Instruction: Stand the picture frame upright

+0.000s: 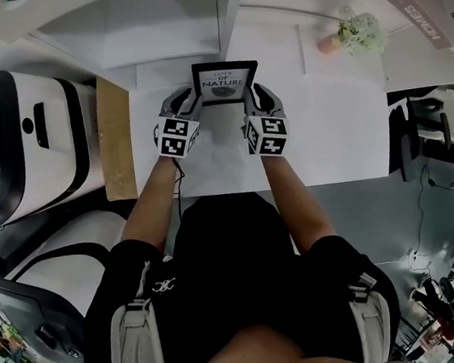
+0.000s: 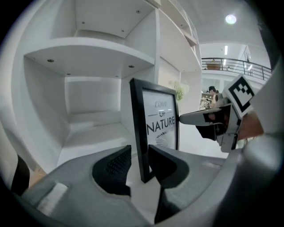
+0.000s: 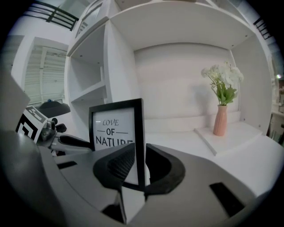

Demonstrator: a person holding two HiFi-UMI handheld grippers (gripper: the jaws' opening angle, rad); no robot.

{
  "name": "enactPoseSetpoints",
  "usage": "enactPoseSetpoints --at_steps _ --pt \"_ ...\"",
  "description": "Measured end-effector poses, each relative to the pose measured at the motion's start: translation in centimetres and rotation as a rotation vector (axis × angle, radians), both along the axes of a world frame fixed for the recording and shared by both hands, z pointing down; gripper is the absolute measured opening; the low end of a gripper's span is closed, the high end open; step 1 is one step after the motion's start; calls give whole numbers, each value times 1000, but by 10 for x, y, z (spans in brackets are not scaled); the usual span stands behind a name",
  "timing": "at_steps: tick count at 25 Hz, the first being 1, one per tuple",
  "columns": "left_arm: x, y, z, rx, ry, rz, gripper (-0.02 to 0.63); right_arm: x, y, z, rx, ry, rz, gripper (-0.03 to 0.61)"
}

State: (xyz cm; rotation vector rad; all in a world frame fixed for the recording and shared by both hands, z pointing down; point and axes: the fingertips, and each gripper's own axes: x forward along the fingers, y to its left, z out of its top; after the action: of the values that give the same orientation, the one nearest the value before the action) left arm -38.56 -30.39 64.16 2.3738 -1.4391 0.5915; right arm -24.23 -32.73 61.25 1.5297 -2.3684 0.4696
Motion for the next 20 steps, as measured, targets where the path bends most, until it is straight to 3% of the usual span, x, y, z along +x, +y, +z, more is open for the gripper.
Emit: enactPoseSetpoints --at_steps 3,7,9,20 --pt "-7 6 -24 47 22 -49 126 0 4 -21 43 -13 -19 71" --pt "-13 19 -72 136 21 -116 33 4 14 -54 111 -9 -30 12" --pt "-13 27 -98 175 29 -137 19 4 19 -71 140 -15 -34 3" --pt "-4 69 -206 318 14 -214 17 3 48 -174 333 -54 -92 2"
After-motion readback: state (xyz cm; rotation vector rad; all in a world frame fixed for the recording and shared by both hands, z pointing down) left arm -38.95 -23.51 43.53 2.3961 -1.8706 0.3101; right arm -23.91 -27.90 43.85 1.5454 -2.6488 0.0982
